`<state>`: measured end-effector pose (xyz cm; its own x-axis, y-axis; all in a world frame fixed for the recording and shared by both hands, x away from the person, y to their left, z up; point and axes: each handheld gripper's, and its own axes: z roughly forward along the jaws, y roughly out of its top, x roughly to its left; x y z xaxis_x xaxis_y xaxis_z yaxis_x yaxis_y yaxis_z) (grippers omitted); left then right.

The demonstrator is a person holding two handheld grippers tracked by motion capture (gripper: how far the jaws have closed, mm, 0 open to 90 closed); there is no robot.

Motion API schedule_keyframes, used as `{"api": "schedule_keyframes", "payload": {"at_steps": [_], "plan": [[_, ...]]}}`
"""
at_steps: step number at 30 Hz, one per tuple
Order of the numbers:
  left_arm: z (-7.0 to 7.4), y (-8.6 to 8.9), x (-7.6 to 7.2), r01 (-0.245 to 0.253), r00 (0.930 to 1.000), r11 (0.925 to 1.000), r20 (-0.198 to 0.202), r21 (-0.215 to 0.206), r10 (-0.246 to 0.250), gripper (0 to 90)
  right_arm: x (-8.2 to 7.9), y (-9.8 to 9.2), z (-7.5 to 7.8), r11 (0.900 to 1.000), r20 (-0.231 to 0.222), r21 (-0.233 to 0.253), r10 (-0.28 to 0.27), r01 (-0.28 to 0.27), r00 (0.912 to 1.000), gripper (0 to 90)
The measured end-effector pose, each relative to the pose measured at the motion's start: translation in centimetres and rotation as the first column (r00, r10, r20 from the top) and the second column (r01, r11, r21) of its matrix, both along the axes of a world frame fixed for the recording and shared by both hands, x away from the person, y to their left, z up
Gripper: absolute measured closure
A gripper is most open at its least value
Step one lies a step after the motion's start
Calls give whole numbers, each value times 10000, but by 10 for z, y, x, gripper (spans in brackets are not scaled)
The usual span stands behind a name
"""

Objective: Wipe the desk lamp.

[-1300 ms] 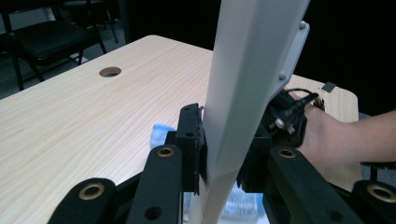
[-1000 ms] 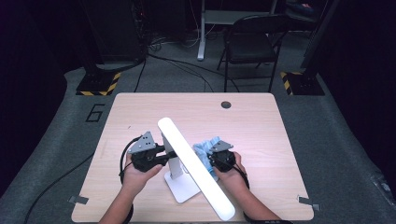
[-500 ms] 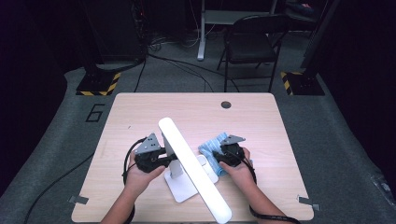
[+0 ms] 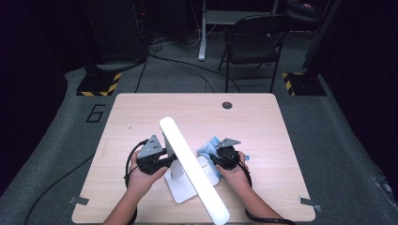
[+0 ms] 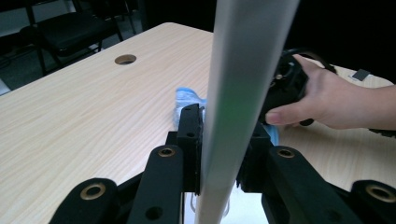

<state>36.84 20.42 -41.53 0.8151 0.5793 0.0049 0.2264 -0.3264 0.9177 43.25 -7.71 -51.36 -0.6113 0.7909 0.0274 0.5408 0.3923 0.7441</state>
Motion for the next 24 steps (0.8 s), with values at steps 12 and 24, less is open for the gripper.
{"api": "schedule_keyframes", "payload": {"at_steps": [12,24], "plan": [[-1,-1,-1,-264,9996,9996,21,-51,264,743,-51,-27,4,9984,-131,-406,393,-398,9991,671],[-1,2,4,420,9988,9991,-249,-102,-423,744,-47,-18,-3,9994,56,-228,-240,241,9997,660]]}}
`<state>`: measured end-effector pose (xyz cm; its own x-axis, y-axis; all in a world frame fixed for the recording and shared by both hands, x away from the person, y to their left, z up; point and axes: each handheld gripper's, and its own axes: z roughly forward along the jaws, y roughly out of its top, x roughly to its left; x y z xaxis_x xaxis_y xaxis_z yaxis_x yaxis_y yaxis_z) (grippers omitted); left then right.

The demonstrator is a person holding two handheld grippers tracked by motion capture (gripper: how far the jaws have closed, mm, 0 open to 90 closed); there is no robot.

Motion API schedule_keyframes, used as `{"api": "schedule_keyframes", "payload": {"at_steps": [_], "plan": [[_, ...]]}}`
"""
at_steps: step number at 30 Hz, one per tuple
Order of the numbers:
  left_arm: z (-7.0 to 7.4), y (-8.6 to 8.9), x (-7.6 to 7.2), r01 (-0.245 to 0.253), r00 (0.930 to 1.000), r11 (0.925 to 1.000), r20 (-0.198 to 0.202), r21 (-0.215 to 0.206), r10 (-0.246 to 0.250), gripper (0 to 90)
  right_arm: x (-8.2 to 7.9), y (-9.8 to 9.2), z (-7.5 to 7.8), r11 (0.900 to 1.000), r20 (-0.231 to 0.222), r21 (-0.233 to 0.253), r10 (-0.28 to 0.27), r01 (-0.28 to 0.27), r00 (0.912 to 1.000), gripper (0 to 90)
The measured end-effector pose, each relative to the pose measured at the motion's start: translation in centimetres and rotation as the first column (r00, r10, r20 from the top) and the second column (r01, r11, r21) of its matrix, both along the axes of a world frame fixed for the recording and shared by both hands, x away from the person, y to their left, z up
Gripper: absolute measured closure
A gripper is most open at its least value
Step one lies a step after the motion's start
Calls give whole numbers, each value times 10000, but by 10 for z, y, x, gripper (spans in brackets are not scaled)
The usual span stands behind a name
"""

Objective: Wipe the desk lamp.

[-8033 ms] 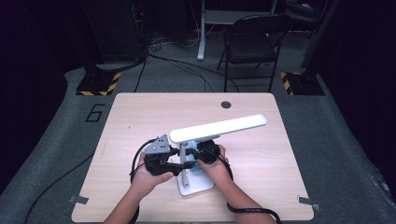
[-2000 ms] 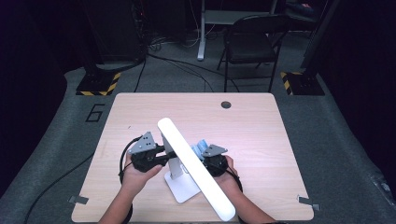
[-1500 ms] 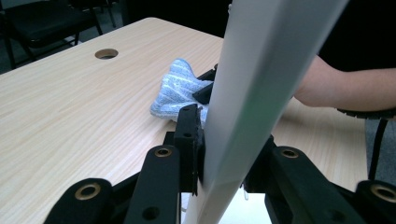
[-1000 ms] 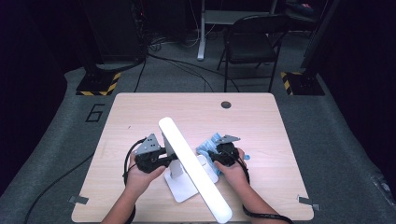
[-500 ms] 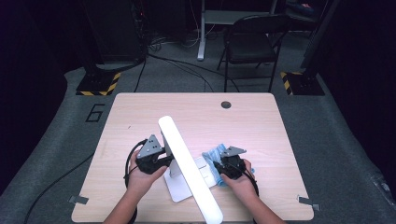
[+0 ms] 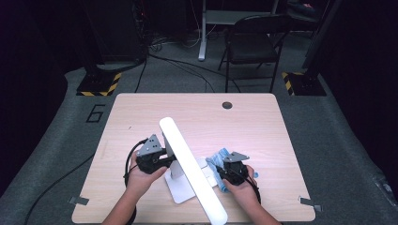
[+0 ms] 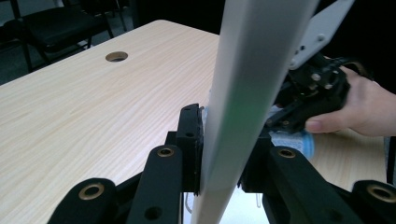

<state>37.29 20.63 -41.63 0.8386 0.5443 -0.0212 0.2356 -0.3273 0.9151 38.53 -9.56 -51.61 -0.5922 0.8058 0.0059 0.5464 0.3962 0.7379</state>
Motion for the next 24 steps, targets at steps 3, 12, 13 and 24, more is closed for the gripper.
{"api": "schedule_keyframes", "payload": {"at_steps": [3,12,13,24], "plan": [[0,1,1,172,9998,9998,-101,56,-171,744,11,5,0,9999,22,23,-106,106,9999,651],[-2,2,2,368,9990,9990,-248,-244,-374,739,49,27,-1,9990,43,101,-443,442,9990,626],[-2,2,3,416,9987,9989,-278,-218,-422,738,52,30,0,9985,-17,164,-527,527,9986,622],[-2,0,0,-101,9999,9999,-127,13,102,739,54,32,1,9991,-175,271,-318,322,9993,651]]}}
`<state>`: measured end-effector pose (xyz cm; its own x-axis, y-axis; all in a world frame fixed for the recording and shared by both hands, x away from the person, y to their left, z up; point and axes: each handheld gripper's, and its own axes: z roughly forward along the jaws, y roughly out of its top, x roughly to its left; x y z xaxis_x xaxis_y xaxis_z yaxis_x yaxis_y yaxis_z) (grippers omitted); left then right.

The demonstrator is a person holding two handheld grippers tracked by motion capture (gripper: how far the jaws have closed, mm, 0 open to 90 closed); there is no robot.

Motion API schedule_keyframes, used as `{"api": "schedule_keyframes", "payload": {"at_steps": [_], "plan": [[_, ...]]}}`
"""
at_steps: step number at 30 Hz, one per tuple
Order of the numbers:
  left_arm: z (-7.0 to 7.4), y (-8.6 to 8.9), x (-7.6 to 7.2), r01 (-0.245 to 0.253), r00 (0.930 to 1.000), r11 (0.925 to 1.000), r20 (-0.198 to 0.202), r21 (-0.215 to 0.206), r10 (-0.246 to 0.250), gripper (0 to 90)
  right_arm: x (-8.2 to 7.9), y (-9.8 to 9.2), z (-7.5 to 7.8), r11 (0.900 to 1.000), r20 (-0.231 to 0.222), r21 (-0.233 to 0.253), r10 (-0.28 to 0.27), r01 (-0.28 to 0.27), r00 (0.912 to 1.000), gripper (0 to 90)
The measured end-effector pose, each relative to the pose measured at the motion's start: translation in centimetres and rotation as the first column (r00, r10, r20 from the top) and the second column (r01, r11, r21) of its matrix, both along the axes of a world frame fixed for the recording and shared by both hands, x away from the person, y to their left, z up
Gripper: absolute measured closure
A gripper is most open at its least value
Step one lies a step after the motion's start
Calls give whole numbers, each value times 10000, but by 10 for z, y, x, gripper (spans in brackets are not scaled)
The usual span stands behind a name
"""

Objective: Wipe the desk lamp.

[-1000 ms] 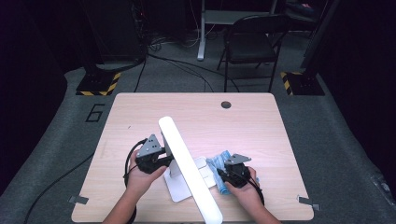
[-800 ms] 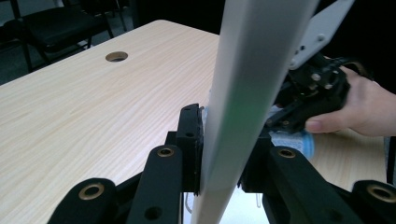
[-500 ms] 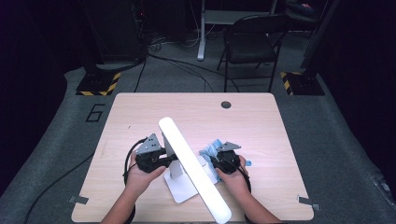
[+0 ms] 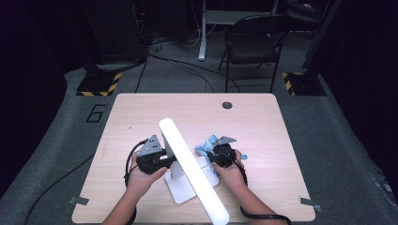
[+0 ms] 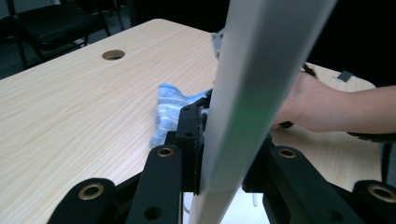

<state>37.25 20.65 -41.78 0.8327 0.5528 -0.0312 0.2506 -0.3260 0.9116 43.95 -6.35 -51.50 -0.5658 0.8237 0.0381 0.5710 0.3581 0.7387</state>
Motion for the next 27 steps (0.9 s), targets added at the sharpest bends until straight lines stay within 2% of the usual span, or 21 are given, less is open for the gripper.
{"api": "schedule_keyframes", "payload": {"at_steps": [3,9,14,19,21,23,27], "plan": [[0,-1,-1,-17,10000,10000,-23,35,17,736,-11,-9,0,9997,164,8,232,-232,9996,652],[0,-3,-2,-183,9998,9998,87,28,183,735,-40,-28,-1,9989,59,267,373,-374,9993,651],[0,-2,-2,-250,9997,9997,64,19,250,730,-63,-39,2,9967,-33,42,812,-812,9967,657],[1,-2,-1,-188,9998,9998,-32,72,188,732,-74,-56,3,9935,-175,141,1131,-1128,9934,684],[0,-4,-1,-252,9997,9997,44,21,252,735,-75,-60,4,9948,-164,241,993,-989,9949,689],[0,-5,-1,-269,9996,9996,52,63,269,737,-76,-62,6,9958,-23,384,829,-828,9966,693],[-1,-7,-1,-258,9997,9996,-22,-66,258,737,-81,-63,15,9957,640,705,562,-606,9964,692]]}}
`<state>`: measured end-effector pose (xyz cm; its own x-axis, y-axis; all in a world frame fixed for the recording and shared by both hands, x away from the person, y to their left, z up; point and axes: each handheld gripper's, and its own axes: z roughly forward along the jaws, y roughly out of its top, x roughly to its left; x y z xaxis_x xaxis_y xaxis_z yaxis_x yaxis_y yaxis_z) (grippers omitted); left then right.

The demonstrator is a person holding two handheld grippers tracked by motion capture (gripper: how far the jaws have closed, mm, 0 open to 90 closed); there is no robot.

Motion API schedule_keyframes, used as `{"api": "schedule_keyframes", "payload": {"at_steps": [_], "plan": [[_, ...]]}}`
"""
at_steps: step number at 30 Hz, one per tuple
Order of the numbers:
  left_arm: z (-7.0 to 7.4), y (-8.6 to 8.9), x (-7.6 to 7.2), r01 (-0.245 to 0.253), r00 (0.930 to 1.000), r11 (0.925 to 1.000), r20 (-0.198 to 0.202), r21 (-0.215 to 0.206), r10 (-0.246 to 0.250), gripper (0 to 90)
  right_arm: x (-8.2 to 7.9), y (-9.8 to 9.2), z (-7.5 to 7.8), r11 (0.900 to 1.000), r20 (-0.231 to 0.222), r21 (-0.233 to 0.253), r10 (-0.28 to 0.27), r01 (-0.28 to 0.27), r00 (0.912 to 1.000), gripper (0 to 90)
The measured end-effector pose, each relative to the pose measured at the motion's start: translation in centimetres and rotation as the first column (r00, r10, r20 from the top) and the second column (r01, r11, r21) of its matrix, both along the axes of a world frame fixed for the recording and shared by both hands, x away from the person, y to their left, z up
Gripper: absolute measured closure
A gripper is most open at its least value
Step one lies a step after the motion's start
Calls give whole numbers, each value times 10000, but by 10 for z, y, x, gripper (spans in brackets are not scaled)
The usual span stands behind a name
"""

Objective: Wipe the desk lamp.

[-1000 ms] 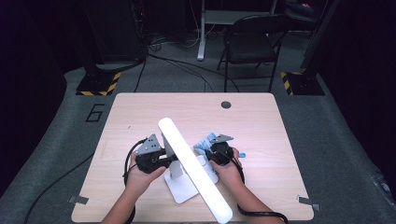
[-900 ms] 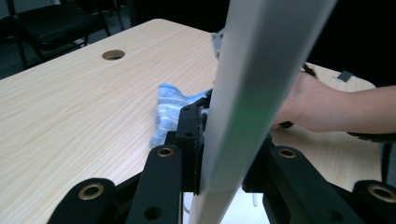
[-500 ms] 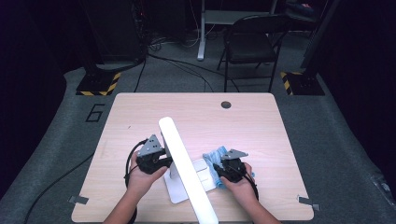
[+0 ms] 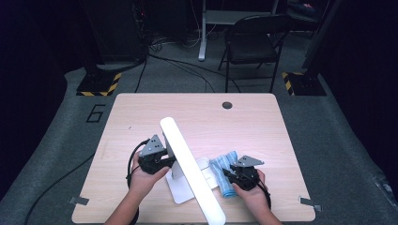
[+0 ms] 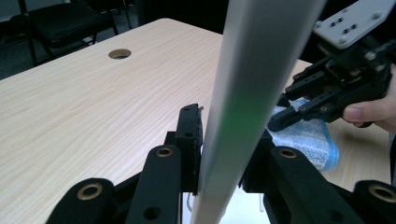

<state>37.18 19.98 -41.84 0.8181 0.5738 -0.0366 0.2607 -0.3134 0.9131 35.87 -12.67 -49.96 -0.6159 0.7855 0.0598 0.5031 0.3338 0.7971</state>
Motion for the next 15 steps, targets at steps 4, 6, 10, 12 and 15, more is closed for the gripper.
{"api": "schedule_keyframes", "payload": {"at_steps": [4,6,10,12,15], "plan": [[0,-4,0,-189,9998,9997,-2,-143,189,739,-9,4,10,9978,463,658,95,-125,9989,689],[0,-6,0,-319,9995,9993,-2,-182,319,740,-14,10,11,9971,446,632,404,-432,9982,686],[0,-10,0,-390,9992,9991,-12,-165,390,741,-19,22,4,9968,251,147,787,-791,9966,678],[0,-13,0,-456,9990,9988,2,-189,456,742,-18,26,0,9957,289,-126,923,-920,9953,672],[0,-16,1,-596,9982,9979,-46,-253,595,742,-18,28,1,9965,181,-42,832,-832,9964,666]]}}
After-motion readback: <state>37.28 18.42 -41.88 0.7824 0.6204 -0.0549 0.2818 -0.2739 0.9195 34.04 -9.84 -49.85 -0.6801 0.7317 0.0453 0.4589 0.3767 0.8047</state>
